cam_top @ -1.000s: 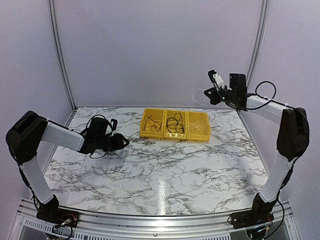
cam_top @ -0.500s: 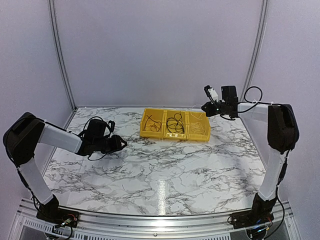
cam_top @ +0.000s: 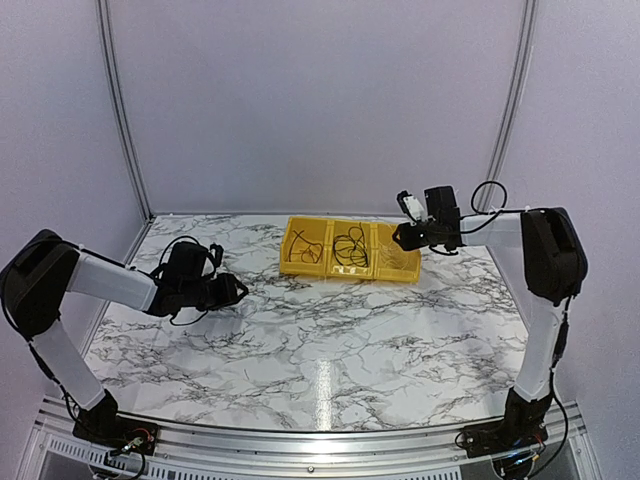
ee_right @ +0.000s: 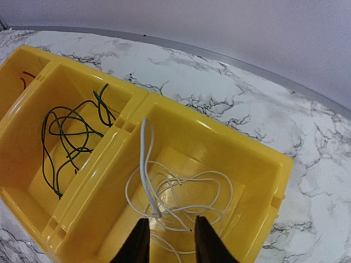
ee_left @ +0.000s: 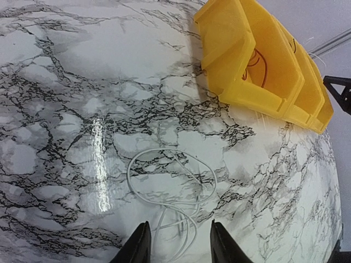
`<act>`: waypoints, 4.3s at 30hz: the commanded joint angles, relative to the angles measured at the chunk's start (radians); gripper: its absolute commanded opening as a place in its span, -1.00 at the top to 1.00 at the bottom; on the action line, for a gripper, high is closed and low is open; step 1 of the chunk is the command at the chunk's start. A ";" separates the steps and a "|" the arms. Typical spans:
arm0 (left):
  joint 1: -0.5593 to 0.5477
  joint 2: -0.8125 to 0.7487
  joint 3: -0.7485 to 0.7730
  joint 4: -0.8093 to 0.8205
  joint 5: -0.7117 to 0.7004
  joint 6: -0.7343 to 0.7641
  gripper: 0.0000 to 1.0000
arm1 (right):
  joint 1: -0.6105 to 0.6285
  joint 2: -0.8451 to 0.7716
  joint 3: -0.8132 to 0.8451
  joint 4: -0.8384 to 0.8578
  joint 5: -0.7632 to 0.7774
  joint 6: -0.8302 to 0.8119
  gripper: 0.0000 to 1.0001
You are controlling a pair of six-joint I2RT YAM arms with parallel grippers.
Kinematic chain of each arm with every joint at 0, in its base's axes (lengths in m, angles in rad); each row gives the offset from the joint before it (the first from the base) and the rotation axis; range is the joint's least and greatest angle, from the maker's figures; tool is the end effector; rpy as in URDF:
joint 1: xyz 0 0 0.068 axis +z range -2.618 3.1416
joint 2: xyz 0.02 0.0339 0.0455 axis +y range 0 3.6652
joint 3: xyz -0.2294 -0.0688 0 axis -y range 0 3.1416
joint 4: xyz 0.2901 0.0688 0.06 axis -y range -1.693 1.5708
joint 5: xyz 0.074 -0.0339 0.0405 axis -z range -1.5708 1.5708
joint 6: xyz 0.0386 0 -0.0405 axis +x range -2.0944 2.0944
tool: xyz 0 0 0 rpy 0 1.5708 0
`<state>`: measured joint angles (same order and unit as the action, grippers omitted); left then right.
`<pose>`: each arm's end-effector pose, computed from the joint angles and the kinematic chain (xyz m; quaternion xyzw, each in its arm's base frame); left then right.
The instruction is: Untangle the cables
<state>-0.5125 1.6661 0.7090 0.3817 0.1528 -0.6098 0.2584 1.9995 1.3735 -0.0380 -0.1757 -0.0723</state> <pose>0.3039 -0.1777 0.0782 -0.0062 0.8769 -0.3101 0.3673 0.4564 0.1276 0.1318 -0.1853 0.8770 0.1191 0.4271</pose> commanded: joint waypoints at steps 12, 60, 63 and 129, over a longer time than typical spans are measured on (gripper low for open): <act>0.031 -0.144 0.027 -0.093 -0.067 0.033 0.17 | -0.001 -0.183 0.079 -0.024 0.039 -0.020 0.05; 0.059 0.296 0.304 -0.343 0.201 0.047 1.00 | 0.519 0.302 0.363 -0.136 -0.220 0.005 0.57; 0.060 0.294 0.281 -0.329 0.211 0.038 1.00 | 0.521 0.325 0.374 -0.126 -0.282 0.041 0.48; 0.051 0.291 0.331 -0.193 0.196 -0.001 0.42 | 0.527 0.321 0.444 -0.020 -0.596 0.151 1.00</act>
<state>-0.4587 1.9118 0.9894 0.1703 0.3698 -0.5743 0.7788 2.4069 1.8023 -0.0620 -0.6682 0.1371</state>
